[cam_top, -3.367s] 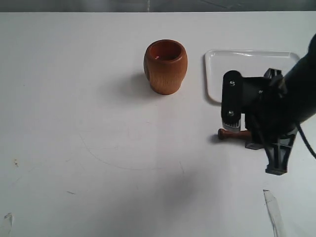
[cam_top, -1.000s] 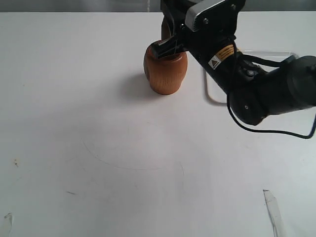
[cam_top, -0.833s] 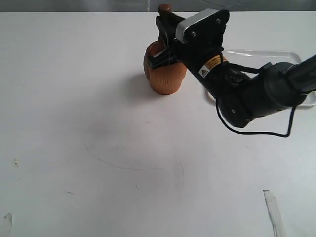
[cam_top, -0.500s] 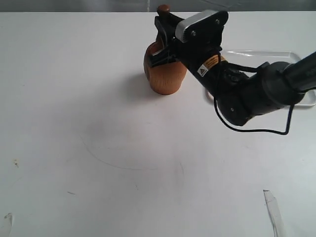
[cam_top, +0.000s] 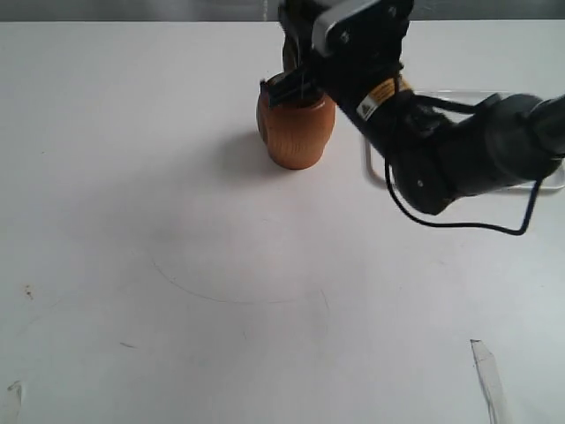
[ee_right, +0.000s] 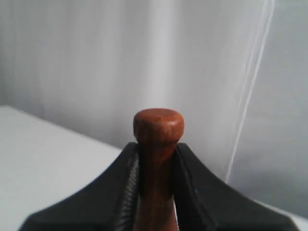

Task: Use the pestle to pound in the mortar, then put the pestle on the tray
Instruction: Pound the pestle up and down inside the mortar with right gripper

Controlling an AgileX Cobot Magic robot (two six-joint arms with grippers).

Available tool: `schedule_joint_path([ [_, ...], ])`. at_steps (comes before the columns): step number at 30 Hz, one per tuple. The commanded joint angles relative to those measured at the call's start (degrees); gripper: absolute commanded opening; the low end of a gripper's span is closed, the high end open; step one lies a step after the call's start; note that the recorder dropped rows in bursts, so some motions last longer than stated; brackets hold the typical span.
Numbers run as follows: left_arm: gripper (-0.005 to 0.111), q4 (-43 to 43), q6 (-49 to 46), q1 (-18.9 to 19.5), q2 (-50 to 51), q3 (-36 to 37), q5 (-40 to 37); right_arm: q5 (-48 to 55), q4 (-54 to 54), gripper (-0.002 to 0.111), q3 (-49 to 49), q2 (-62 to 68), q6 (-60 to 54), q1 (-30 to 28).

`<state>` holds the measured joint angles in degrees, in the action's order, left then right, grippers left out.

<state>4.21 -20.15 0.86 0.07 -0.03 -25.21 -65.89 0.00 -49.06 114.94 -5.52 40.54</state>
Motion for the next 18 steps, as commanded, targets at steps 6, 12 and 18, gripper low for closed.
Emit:
schedule_joint_path([
  [6, 0.000, -0.4, 0.5, -0.4, -0.1, 0.0, 0.2, -4.0, -2.4, 0.000, 0.2, 0.1, 1.5, 0.2],
  [12, 0.000, -0.4, 0.5, -0.4, -0.1, 0.0, 0.2, 0.2, -2.0, 0.000, 0.2, -13.9, 0.1, 0.1],
  [18, 0.000, -0.4, 0.5, -0.4, -0.1, 0.0, 0.2, 5.6, -1.3, 0.000, 0.2, -12.9, -0.4, 0.1],
])
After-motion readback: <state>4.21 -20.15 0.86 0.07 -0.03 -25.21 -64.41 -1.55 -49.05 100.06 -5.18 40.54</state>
